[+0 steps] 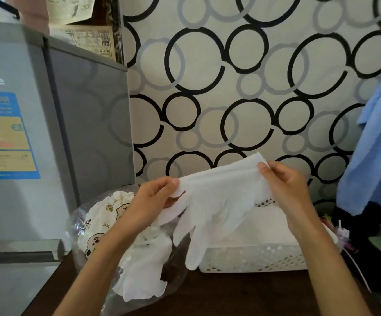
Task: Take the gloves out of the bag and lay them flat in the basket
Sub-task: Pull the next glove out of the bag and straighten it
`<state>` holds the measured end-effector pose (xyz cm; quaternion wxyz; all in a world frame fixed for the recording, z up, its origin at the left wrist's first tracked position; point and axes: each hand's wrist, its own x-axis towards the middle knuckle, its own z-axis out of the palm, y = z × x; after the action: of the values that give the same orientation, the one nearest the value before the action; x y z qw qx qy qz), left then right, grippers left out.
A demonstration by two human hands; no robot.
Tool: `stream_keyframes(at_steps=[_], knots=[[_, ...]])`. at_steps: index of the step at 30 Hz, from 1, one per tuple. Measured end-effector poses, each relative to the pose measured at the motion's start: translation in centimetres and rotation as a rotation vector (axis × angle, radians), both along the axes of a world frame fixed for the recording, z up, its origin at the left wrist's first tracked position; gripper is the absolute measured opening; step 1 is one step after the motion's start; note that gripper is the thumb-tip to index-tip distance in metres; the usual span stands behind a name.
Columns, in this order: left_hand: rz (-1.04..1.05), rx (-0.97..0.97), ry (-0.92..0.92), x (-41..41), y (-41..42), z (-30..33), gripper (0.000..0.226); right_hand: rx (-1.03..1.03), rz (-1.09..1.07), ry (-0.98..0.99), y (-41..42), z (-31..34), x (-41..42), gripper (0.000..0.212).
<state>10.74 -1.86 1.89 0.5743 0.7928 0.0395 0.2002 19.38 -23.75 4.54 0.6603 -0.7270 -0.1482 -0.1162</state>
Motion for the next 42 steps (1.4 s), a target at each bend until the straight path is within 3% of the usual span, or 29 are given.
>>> stream_keyframes(at_steps=[7, 11, 14, 17, 21, 23, 25, 33, 37, 39, 42], knots=[[0.356, -0.166, -0.099, 1.0, -1.1, 0.2, 0.029, 0.054, 0.135, -0.14, 1.9, 0.5, -1.9, 0.018], [0.617, 0.048, -0.311, 0.4, -1.6, 2.0, 0.025, 0.13, 0.235, -0.134, 3.0, 1.0, -3.3, 0.015], [0.68, 0.191, -0.452, 0.0, -1.7, 3.7, 0.022, 0.143, 0.246, -0.074, 1.7, 2.0, -3.2, 0.011], [0.57, 0.382, -0.265, 2.0, -1.9, 4.4, 0.021, 0.023, 0.223, 0.042, -1.2, 2.2, -1.4, 0.011], [0.258, 0.559, 0.062, 7.2, -2.7, 1.6, 0.023, -0.325, 0.092, 0.271, -4.3, -0.1, 2.3, 0.017], [0.104, 0.535, 0.148, 9.5, -3.5, -0.3, 0.024, -0.467, -0.022, 0.304, -5.2, -1.9, 4.0, 0.026], [0.091, 0.655, 0.205, 11.1, -4.3, -1.5, 0.023, -0.519, -0.145, 0.284, -5.9, -3.3, 5.2, 0.028], [0.281, 1.025, 0.088, 13.1, -6.6, -2.4, 0.03, -0.612, -0.372, 0.187, -6.7, -4.9, 6.1, 0.033], [0.269, 0.966, -0.109, 12.6, -6.4, -1.8, 0.024, -0.611, -0.463, -0.013, -6.7, -4.2, 5.7, 0.041], [0.003, 0.831, -0.035, 12.2, -6.4, -1.4, 0.023, -0.586, -0.335, -0.069, -6.1, -3.7, 5.6, 0.037], [-0.365, 0.921, 0.3, 11.5, -6.9, -1.9, 0.051, -0.842, 0.05, 0.174, -4.3, -4.1, 5.4, 0.05]])
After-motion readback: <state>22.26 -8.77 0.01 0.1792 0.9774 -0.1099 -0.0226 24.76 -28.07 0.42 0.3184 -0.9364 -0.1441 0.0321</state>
